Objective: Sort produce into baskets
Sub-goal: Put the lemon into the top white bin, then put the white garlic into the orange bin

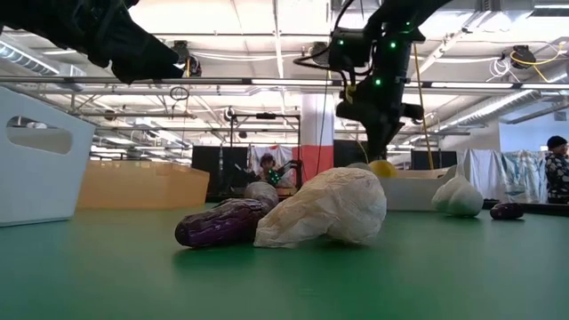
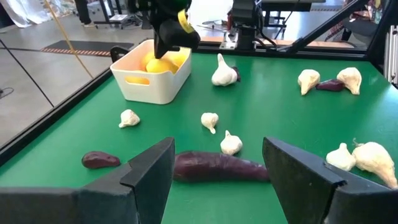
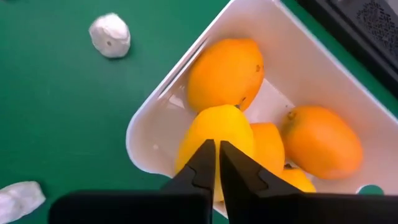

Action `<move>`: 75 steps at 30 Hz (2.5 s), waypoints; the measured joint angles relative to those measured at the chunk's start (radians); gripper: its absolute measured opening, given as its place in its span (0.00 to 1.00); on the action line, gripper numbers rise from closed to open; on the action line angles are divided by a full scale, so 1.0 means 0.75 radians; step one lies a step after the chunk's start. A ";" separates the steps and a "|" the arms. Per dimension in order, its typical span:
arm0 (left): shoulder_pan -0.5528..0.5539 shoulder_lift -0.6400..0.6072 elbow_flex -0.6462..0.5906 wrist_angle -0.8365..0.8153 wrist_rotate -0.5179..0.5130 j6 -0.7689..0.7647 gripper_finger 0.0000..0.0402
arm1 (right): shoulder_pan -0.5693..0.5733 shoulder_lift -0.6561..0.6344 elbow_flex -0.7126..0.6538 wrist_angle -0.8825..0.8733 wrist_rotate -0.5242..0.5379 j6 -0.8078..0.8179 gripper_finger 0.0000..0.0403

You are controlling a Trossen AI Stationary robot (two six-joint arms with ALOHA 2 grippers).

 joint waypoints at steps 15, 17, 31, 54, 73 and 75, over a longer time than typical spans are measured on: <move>0.000 0.000 0.000 -0.003 0.000 -0.013 0.63 | -0.004 0.014 -0.001 0.008 0.064 -0.056 0.00; 0.000 0.000 0.000 -0.003 0.000 -0.013 0.63 | -0.004 -0.040 -0.001 0.003 0.067 -0.059 0.00; 0.000 -0.001 0.000 -0.089 0.001 -0.197 0.63 | 0.449 -0.244 0.000 0.042 0.162 0.085 0.00; 0.325 0.654 0.561 -0.217 0.567 -0.223 0.63 | 1.062 -0.236 -0.367 0.734 0.556 0.126 0.00; 0.381 1.353 0.932 -0.109 0.553 0.158 0.63 | 1.108 -0.242 -0.367 0.592 0.550 0.205 0.00; 0.401 1.367 0.932 -0.091 0.574 0.155 0.63 | 1.111 -0.242 -0.367 0.593 0.553 0.186 0.00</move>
